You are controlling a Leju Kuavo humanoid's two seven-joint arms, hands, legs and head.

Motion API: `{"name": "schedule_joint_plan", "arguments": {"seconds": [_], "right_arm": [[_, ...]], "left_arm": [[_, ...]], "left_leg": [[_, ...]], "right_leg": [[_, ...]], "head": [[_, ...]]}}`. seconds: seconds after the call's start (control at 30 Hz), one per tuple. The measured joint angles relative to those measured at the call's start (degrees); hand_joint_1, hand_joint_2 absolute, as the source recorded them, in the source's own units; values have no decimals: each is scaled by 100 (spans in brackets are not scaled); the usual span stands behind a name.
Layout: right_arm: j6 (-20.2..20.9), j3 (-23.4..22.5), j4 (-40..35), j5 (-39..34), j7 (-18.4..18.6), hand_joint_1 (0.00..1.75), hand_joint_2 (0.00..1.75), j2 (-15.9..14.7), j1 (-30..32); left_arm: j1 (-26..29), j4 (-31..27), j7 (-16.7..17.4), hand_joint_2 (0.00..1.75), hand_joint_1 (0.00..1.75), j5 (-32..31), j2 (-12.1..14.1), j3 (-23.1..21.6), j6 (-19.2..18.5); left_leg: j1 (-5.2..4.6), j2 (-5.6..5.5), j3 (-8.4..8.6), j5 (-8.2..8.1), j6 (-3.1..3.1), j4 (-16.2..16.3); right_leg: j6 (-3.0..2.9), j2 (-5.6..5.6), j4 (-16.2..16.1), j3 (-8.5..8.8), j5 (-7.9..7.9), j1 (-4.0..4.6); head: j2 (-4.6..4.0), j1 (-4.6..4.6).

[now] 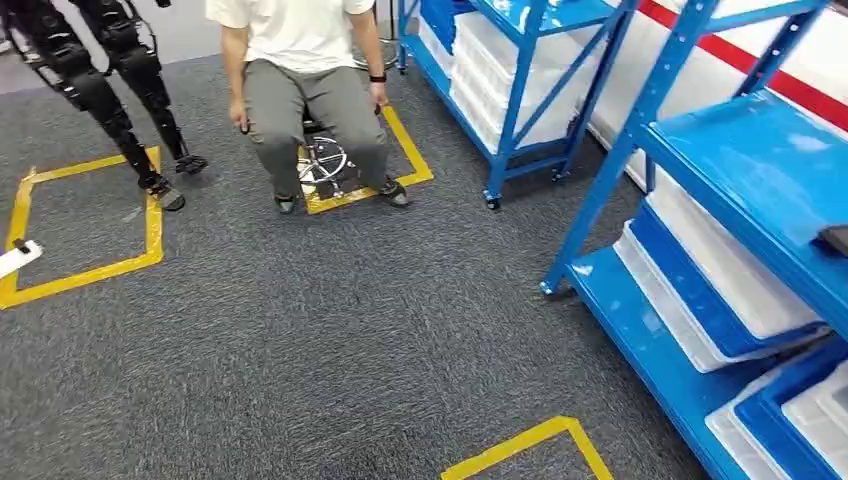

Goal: Take the parts from the cabinet and place them on the table.

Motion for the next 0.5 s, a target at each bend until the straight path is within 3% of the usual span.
{"name": "schedule_joint_plan", "arguments": {"seconds": [0.03,0.07,0.1,0.13,0.2,0.23,0.27,0.3,0.33,0.4,0.43,0.47,0.5], "right_arm": [[0,0,0,0,-2,0,0,-9,1],[0,2,0,0,-2,0,0,-7,-9],[0,7,2,0,-2,0,0,15,-25],[-4,13,0,2,-9,0,0,18,-45],[-18,13,0,0,-15,0,0,13,-25],[-33,13,0,0,-18,0,0,5,-28],[-44,13,0,-4,-20,0,0,7,-24],[-55,15,0,-11,-20,0,0,4,-27],[-57,15,0,-4,-20,0,0,4,-33],[-57,20,0,-4,-18,0,0,7,-38],[-57,20,0,-2,-17,0,0,7,-27],[-48,20,0,-2,-13,0,0,4,-15],[-46,20,0,-2,-13,0,0,2,-14]], "left_arm": [[1,-2,0,175,0,0,-4,0,-2],[0,0,0,175,0,0,-2,2,-2],[7,0,2,175,0,0,7,2,-2],[14,0,4,175,0,0,9,0,-2],[-15,-2,4,175,0,0,0,2,0],[-27,-7,2,175,0,-2,-7,2,0],[-41,-11,4,175,0,-7,-4,2,4],[-34,-11,2,175,0,-7,-4,0,4],[-23,-11,2,175,0,-7,-9,0,4],[1,-11,4,175,0,-7,-7,2,4],[12,-11,11,175,0,-7,-4,2,4],[19,-11,13,175,0,-15,-2,2,-2],[18,-11,13,175,0,-24,-2,2,-2]], "left_leg": [[10,66,20,-18,-32,4],[-2,128,56,-37,-75,13],[-40,169,74,-70,-127,8],[-42,245,131,-112,-194,5],[-21,378,224,-147,-244,-19],[7,430,238,-173,-286,-18],[53,138,216,-255,-337,88],[49,-179,79,-510,-323,413],[40,-305,-114,-751,-312,820],[35,-384,-554,-1074,-291,1664],[30,-389,-666,-1052,-275,1818],[27,-391,-646,-849,-246,1666],[27,-405,-495,-564,-213,1287]], "right_leg": [[75,-158,-665,371,219,-37],[79,-435,-1108,605,331,-53],[39,-577,-1065,591,375,-2],[-60,-505,-1081,608,411,40],[-144,-366,-1077,551,398,68],[-199,-290,-1089,618,407,27],[-237,-218,-1101,646,420,-40],[-319,-166,-1098,645,439,-25],[-361,-101,-1098,640,441,-2],[-374,66,-1097,633,438,53],[-375,150,-1096,638,438,72],[-375,250,-1095,650,439,83],[-374,338,-1094,667,439,88]], "head": [[0,0],[0,4],[0,11],[0,-9],[0,-17],[0,-6],[0,-22],[0,-39],[0,-39],[0,-39],[0,-39],[0,-42],[0,-44]]}}
